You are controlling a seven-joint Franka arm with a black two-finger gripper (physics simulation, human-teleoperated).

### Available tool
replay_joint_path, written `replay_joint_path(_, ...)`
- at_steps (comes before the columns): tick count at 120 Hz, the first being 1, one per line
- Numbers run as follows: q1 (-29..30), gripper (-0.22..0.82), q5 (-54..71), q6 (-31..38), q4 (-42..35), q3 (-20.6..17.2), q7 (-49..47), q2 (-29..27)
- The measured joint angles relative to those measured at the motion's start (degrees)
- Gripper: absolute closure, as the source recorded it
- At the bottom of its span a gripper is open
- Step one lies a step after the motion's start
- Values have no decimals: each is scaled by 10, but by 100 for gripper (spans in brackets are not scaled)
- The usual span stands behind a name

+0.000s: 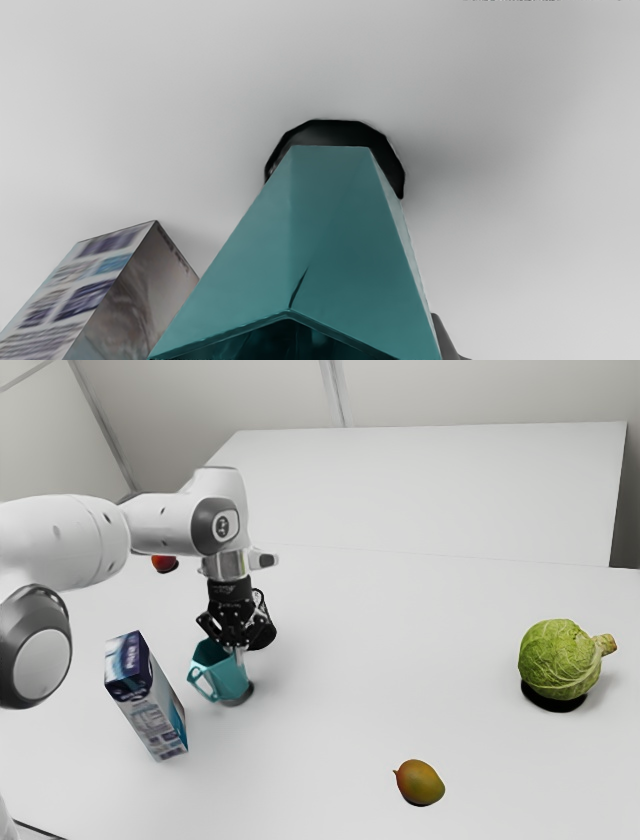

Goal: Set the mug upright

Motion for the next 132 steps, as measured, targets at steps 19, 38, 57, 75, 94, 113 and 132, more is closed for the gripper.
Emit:
replay_joint_path(19,5,77,-11,0,0,-1,3,9)
replay_joint_path(38,10,77,-19,1,-2,-2,5,12)
replay_joint_path(57,11,51,-26,0,-4,-2,6,12)
replay_joint_path(75,11,25,-27,-1,0,-2,7,9)
replay_joint_path(94,9,12,-24,-2,4,-2,9,-15)
replay_joint_path(113,20,6,4,-2,38,0,23,-51)
replay_joint_path(132,38,3,59,-2,95,2,49,-76)
